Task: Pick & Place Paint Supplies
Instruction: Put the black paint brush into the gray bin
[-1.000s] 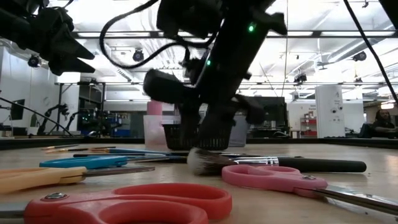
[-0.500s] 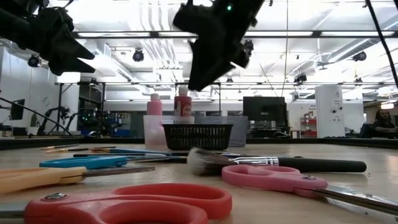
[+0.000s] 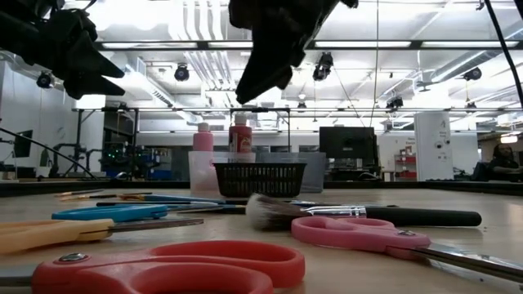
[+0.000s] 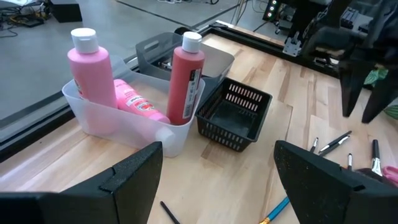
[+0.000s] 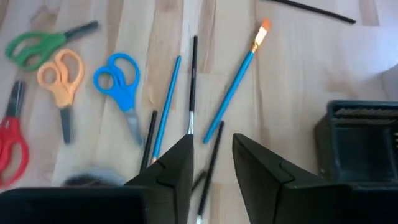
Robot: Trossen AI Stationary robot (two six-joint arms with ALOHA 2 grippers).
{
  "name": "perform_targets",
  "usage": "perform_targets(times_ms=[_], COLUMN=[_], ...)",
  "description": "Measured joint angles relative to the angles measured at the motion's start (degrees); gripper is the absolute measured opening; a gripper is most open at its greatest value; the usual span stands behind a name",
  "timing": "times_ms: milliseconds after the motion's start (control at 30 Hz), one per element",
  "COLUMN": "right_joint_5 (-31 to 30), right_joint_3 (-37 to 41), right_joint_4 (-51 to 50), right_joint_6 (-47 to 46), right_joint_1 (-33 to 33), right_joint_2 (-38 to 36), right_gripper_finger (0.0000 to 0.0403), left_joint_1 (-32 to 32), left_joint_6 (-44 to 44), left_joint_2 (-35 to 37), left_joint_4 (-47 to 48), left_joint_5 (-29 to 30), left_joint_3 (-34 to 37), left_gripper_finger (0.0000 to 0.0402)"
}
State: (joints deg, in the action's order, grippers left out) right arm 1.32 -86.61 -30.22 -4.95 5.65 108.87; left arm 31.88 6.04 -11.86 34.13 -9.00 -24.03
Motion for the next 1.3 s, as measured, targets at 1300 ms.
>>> perform_targets(times_ms=[1300], right_joint_5=[-1.5], right_joint_3=[2.1], right_joint_4=[5.3], right_joint_6=[-7.1], right_joint_1=[-0.9], right_joint_2=[13.4], right_gripper_finger=[0.0109], left_joint_1=[0.0], left_joint_6=[0.0], left_joint_2=[0.0], left_joint_4=[0.0], left_joint_5=[0.0], left_joint_3=[0.0], left_gripper_finger=[0.0311])
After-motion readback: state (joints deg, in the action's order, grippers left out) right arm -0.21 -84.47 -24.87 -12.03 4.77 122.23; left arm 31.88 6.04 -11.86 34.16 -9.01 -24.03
